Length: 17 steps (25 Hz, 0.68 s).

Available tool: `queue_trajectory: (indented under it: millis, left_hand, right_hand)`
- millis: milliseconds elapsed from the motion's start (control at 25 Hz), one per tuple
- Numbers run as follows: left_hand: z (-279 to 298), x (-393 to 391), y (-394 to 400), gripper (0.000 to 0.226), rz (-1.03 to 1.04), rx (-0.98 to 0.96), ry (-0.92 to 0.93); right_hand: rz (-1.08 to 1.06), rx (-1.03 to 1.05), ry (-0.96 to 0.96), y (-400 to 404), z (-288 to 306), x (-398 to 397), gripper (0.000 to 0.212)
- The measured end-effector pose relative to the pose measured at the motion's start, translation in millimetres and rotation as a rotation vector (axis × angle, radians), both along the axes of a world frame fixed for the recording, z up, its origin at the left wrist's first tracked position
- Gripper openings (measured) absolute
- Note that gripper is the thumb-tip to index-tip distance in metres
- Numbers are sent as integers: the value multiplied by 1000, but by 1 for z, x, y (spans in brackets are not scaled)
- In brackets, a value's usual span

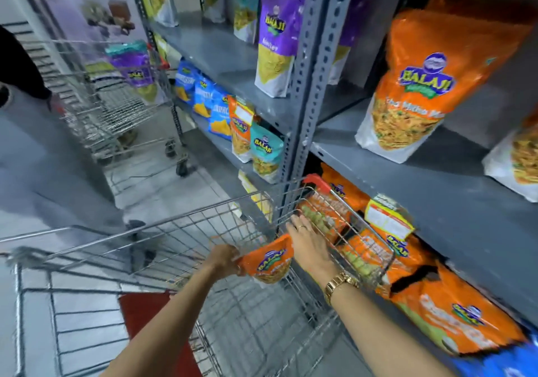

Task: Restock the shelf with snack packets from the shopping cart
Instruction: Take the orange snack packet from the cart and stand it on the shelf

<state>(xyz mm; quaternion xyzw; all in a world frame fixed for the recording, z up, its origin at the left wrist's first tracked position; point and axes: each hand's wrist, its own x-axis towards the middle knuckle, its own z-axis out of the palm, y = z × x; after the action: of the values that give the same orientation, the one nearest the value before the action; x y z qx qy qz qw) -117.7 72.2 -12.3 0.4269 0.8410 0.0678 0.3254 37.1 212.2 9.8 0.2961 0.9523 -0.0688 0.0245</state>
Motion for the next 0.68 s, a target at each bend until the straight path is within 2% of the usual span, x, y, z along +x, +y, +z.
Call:
queue_trajectory:
  millis: [120,280,440,520,600,680]
  left_hand:
    - [-11,0,1,30,-57,-79,80]
    - [-16,-2,1,23,-16,11,131]
    - [-7,-3,1,17,104,179,92]
    - [5,-1,4,24,259,330,-25]
    - [21,1,8,31,484,504,-274]
    - [38,3,17,23,671,652,-500]
  right_hand:
    - [9,50,-107,3,-17,-8,44]
    - [22,134,-125,8,-26,-11,26]
    - [35,180,-81,13,-26,-1,21]
    - [9,172,13,15,-20,7,23]
    - [-38,156,136,17,-4,14,26]
    - [-62,183,303,18,25,19,18]
